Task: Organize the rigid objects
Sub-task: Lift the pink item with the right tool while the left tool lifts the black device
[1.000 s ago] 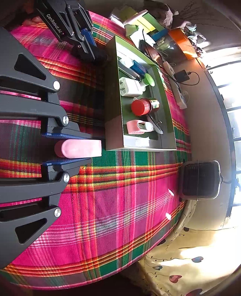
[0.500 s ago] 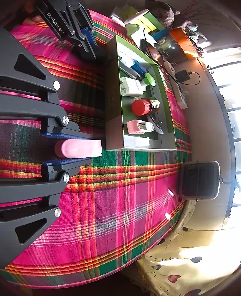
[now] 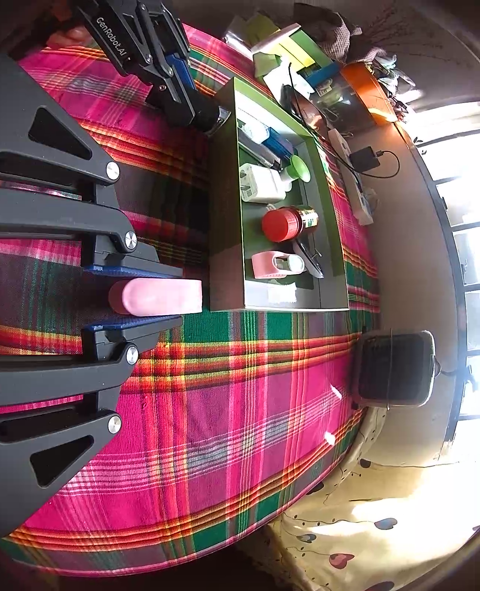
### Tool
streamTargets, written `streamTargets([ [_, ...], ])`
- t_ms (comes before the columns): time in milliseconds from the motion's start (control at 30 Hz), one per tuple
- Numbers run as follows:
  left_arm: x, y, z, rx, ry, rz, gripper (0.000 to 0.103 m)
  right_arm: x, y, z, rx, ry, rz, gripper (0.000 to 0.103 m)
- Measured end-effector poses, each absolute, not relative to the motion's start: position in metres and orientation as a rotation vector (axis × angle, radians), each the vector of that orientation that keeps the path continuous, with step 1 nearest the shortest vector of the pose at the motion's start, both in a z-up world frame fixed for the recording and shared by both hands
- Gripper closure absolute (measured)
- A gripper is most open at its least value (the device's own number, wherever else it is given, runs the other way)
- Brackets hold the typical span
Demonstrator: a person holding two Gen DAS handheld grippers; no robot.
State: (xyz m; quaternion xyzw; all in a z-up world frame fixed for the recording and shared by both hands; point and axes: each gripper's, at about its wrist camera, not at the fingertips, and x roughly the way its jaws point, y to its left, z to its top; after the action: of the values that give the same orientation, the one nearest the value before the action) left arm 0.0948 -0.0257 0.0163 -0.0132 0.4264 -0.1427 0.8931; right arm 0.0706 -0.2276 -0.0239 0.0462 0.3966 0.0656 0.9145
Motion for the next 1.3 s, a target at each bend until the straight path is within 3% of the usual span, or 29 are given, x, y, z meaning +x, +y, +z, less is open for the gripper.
streamTargets([
  [600,0.107,-0.008,0.040,-0.064,0.842,-0.315,0.080,0.074,-0.213,0.001,0.085,0.770,0.176,0.084],
  [867,0.106,-0.006,0.026,-0.124,0.913,-0.344,0.080,0.077,-0.208,-0.001,0.089,0.774,0.187,0.084],
  [1167,0.105,-0.023,0.019,-0.073,0.942,-0.319,0.064,0.077,-0.208,-0.004,0.099,0.779,0.199,0.084],
  [1300,0.105,-0.029,0.018,-0.060,0.954,-0.314,0.063,0.076,-0.208,-0.006,0.106,0.782,0.204,0.084],
])
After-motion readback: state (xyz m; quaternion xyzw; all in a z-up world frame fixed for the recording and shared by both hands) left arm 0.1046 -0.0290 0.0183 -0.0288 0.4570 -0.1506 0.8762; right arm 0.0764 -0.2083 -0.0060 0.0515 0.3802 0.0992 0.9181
